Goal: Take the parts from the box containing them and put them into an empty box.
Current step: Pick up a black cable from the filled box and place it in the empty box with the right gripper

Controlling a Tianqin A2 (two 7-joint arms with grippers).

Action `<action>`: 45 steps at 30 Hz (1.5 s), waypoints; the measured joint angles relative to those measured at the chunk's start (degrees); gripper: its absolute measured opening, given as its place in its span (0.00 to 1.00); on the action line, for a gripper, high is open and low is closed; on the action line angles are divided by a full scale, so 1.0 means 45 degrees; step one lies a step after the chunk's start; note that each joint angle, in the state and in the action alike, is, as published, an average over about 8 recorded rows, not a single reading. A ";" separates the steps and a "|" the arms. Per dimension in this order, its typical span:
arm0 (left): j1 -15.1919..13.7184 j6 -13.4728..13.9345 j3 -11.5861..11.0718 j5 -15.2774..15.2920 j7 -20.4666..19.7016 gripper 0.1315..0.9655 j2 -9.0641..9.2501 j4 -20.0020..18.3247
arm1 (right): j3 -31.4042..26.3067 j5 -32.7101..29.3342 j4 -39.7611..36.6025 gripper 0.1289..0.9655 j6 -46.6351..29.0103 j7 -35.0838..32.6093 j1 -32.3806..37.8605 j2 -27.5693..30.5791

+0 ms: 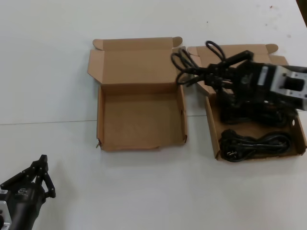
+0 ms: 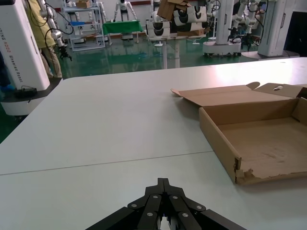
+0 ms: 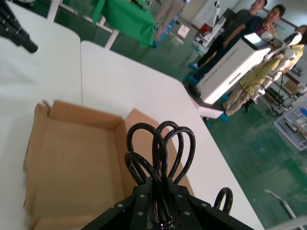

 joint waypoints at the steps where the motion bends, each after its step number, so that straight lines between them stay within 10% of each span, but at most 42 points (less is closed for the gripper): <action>1: 0.0000 0.0000 0.0000 0.0000 0.0000 0.03 0.0000 0.0000 | -0.0050 0.0003 -0.0071 0.08 0.0037 -0.0017 0.0060 -0.0147; 45: 0.0000 0.0000 0.0000 0.0000 0.0000 0.03 0.0000 0.0000 | -0.0123 0.0329 -0.6646 0.08 0.0541 -0.0131 0.1259 -0.4784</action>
